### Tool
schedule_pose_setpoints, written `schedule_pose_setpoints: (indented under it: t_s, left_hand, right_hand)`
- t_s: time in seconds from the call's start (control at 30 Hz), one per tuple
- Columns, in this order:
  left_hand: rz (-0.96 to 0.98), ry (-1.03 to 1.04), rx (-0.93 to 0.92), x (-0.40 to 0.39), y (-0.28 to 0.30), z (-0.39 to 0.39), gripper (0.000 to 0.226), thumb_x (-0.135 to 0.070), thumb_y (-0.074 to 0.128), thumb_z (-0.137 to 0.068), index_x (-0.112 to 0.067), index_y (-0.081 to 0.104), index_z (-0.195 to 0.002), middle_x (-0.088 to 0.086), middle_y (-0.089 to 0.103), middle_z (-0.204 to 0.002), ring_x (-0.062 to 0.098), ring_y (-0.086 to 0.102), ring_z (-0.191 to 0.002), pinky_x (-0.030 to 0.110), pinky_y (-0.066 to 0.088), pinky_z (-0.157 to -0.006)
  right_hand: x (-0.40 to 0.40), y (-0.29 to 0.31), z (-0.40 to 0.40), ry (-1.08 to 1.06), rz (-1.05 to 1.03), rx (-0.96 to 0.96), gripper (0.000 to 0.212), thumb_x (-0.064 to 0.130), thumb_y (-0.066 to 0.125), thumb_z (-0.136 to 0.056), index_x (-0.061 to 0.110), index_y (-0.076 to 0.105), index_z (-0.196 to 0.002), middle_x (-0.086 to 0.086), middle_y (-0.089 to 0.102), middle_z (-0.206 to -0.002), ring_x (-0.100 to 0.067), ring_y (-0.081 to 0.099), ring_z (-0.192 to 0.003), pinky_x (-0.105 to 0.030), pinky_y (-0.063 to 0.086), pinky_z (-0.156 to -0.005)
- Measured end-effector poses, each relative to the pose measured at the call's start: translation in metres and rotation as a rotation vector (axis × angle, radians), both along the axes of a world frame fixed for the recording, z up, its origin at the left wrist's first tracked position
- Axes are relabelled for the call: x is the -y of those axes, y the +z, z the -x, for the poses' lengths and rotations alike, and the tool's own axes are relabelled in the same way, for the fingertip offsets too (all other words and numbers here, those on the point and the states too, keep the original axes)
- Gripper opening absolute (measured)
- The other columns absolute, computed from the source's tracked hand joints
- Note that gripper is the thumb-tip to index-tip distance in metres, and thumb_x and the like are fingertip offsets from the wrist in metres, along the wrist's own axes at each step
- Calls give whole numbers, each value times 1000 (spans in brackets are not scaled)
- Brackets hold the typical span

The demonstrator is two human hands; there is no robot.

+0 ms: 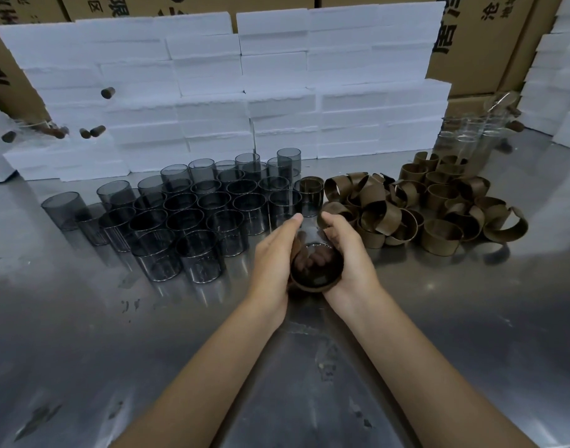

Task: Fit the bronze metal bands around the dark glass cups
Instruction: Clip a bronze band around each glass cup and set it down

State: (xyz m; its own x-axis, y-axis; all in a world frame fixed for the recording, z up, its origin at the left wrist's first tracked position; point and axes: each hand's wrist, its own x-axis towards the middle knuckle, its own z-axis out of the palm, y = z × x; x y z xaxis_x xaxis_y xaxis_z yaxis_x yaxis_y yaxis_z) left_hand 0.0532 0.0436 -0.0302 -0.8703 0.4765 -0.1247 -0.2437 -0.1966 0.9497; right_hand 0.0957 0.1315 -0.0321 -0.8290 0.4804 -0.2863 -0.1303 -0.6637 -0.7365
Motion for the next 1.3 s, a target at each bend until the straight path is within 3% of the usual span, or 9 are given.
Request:
schedule_pose_setpoints:
  t_s: [0.23, 0.37, 0.53, 0.63, 0.8, 0.9, 1.0, 1.13, 1.3]
  left_hand:
    - [-90, 58, -5, -3, -2, -2, 32, -36, 62, -100, -10, 80, -97, 11, 79, -97, 21, 77, -90, 25, 60, -76]
    - [-90, 41, -29, -3, -2, 1, 36, -40, 64, -98, -10, 81, -88, 13, 79, -94, 22, 78, -87, 26, 61, -75]
    - [33, 14, -157, 1, -4, 9, 47, -50, 63, -96, -6, 77, -95, 20, 76, -100, 24, 72, -88, 38, 57, -87]
    - [169, -97, -391, 5, -2, 11, 42, -57, 72, -86, -19, 76, -102, 5, 76, -102, 16, 72, -97, 30, 56, -87]
    - [39, -184, -198, 2, -6, 3, 61, -38, 87, -74, -18, 64, -127, 9, 72, -118, 25, 74, -102, 44, 62, -78]
    - [-196, -146, 36, 8, 3, 9, 54, -29, 74, -86, -1, 58, -129, 21, 67, -121, 31, 71, -101, 40, 62, -73]
    - [-436, -189, 252, 17, 7, 16, 43, -29, 53, -96, 4, 60, -123, 25, 69, -114, 35, 72, -95, 37, 63, -73]
    - [-517, -156, 268, 21, 6, 22, 49, -27, 36, -105, 9, 55, -133, 26, 67, -124, 34, 69, -107, 39, 61, -88]
    - [-402, -92, 138, 18, 7, 23, 55, -43, 54, -102, 2, 55, -134, 21, 71, -122, 35, 68, -117, 43, 59, -96]
  right_hand:
    - [1, 2, 2, -27, 1, -16, 43, 25, 72, -93, 1, 66, -129, -25, 69, -125, -38, 69, -114, -47, 56, -100]
    - [0, -1, 4, -33, -37, -33, 48, 23, 74, -91, -6, 64, -128, -28, 68, -122, -37, 69, -105, -49, 55, -102]
    - [-5, 0, 6, -130, -161, -51, 28, 24, 78, -89, -1, 72, -100, -13, 71, -86, -27, 70, -80, -42, 60, -82]
    - [-13, 2, 6, -299, -411, -74, 48, 31, 72, -95, -14, 57, -88, -16, 60, -76, -25, 58, -73, -39, 53, -73]
    - [-19, 1, 2, -352, -663, -71, 52, 39, 55, -105, 25, 61, -55, 3, 62, -61, -11, 59, -64, -24, 51, -66]
    - [-16, 4, -1, -190, -480, -99, 41, 40, 45, -107, 21, 78, -91, 1, 77, -89, -14, 69, -90, -36, 53, -88]
    - [-13, 8, -5, 28, -351, -188, 43, 31, 42, -101, 10, 61, -133, -8, 70, -102, -15, 60, -91, -43, 42, -92]
    - [-2, 7, -6, 203, -546, -133, 65, 28, 61, -75, 18, 58, -140, -17, 67, -127, -25, 62, -121, -47, 45, -112]
    - [3, 0, -4, 146, -767, -124, 63, 15, 79, -88, 32, 55, -143, 1, 68, -130, -4, 63, -122, -30, 47, -111]
